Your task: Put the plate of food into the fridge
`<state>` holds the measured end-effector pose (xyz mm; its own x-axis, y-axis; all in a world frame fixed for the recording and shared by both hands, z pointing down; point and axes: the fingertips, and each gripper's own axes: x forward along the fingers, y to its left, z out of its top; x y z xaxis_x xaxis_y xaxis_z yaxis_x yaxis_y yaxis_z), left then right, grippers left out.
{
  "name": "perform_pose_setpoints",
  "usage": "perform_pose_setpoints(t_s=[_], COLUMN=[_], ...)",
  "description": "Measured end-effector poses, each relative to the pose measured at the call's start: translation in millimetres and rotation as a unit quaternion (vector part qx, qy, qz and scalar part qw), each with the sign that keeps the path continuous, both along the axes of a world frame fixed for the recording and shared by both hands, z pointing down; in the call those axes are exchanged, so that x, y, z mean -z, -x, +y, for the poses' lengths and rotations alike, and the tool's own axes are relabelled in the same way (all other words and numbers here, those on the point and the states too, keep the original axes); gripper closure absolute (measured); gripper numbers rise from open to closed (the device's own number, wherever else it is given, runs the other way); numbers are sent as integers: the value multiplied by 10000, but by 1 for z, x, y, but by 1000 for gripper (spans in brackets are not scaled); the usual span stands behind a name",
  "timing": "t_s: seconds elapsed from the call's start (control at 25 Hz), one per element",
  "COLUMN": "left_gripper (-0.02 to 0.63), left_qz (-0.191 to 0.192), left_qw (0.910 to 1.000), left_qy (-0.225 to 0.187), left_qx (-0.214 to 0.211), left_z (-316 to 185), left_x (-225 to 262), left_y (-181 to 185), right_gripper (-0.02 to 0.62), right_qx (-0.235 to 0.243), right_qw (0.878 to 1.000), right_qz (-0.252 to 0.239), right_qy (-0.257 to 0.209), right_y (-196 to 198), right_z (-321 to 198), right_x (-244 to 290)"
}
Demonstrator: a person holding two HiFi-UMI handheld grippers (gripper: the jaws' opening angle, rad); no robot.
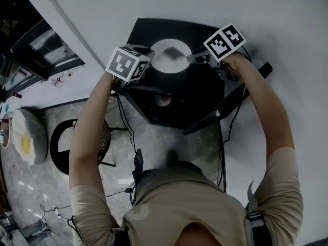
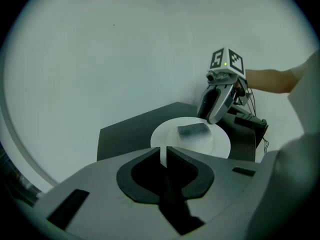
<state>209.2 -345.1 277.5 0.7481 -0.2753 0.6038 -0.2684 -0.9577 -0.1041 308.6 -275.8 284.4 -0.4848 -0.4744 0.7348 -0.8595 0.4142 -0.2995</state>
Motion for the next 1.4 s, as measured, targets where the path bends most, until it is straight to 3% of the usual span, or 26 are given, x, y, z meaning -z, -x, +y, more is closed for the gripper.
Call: perform_pose_setpoints(t_s=[0.32, 1.08, 1.4], left_gripper=[563, 586, 569], left_qz=[18, 8, 33], left_qw=[9999, 9974, 9939], left_qy=[-110, -352, -671], left_qx=[-54, -621, -869], left_z=[13, 37, 47], left_x=[8, 13, 16], left_y=[10, 26, 34], right_gripper=[434, 440, 443], right_qx=[35, -186, -394], right_qw=[10000, 9996, 9990], right_qz=[-81, 77, 124], right_qy=[42, 186, 186], right_y=[7, 25, 24], right_z=[7, 23, 25], right_x=[7, 13, 12])
